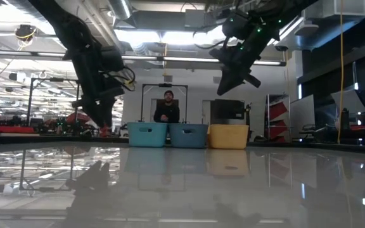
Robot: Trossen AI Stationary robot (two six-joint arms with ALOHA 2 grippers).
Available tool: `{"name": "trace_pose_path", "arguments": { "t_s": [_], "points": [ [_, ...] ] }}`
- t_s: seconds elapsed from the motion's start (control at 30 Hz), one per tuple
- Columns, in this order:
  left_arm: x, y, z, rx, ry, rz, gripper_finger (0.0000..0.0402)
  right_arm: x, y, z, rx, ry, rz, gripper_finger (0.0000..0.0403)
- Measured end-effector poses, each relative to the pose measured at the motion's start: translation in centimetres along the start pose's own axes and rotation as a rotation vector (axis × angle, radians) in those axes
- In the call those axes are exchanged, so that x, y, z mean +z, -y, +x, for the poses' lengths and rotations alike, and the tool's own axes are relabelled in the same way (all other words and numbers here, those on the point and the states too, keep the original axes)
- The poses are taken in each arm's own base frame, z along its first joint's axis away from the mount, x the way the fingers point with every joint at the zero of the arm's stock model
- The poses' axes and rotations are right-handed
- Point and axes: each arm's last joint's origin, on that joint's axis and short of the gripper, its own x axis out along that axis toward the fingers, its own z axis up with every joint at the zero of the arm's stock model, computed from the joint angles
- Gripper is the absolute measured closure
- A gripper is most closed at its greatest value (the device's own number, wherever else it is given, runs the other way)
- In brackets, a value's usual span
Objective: Sort batteries
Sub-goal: Put the brown battery into the green bin
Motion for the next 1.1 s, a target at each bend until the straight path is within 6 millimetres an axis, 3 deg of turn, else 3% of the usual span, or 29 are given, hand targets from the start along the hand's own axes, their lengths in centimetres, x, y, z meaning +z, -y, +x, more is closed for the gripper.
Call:
{"name": "trace_pose_path", "arguments": {
  "t_s": [0.37,0.47,0.83,1.1],
  "points": [
    [0.5,0.2,0.0,-0.009,0.052,-0.018,0.0235,0.0,-0.2,0.1,0.067,-0.018,-0.019,0.0403],
    [1.4,0.3,-0.1,-0.015,0.146,-0.030,0.0235,0.2,-0.4,0.1,0.092,-0.009,-0.001,0.0403],
    [2.8,0.5,-0.4,-0.003,0.303,0.197,0.0235,3.6,-2.2,-2.6,0.184,0.098,-0.003,0.0403],
    [3.6,0.6,-0.7,-0.005,0.384,0.206,0.0235,4.6,-2.7,-3.6,0.202,0.134,-0.006,0.0403]
  ]
}}
